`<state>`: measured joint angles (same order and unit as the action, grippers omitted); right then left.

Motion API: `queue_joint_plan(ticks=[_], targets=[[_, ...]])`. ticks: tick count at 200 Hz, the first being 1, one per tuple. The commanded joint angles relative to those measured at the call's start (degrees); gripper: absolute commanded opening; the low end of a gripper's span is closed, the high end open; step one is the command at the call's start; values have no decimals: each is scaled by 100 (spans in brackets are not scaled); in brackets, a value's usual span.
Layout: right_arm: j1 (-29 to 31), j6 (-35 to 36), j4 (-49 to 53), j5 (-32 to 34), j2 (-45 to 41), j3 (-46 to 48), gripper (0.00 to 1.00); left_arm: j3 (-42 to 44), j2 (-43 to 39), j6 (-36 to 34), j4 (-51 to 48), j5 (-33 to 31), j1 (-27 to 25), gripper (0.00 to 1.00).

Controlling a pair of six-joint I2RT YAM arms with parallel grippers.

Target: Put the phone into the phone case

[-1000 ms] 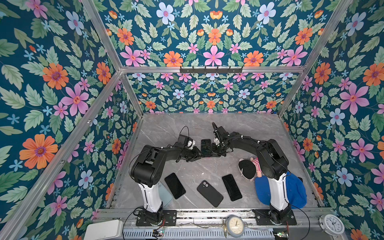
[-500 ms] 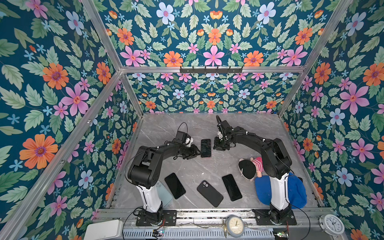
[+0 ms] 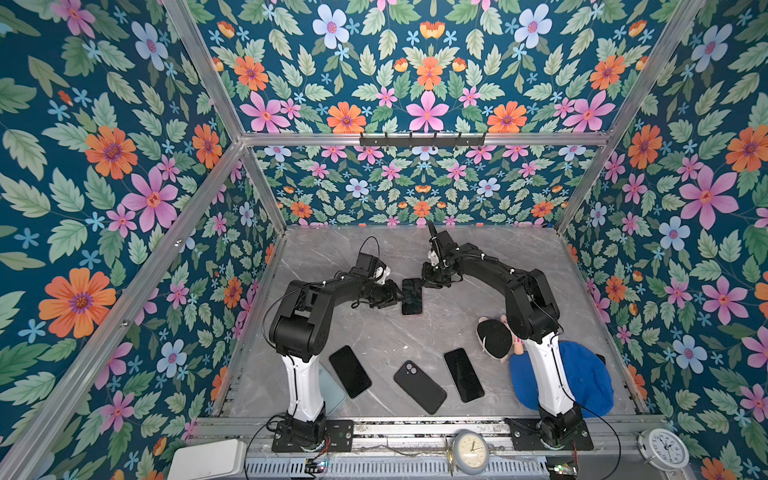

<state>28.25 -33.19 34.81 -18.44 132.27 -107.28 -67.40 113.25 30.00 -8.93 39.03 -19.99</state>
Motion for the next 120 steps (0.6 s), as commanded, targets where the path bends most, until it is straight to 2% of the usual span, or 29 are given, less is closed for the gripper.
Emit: queue_joint_plan(ticks=[1,53,84,120], targets=[[8,70,195,-145,94,-33,21,-93,98,-82,-74,113,16,42],[6,-82,-190,-362,135,453,14,-161,280,-82,-57,158,17,39],[20,-131,-280,-295,100,658,5,-156,338,-65,-21,158,19,38],[38,-179,-398,-318,96,814,2,-156,401,-64,5,158,17,37]])
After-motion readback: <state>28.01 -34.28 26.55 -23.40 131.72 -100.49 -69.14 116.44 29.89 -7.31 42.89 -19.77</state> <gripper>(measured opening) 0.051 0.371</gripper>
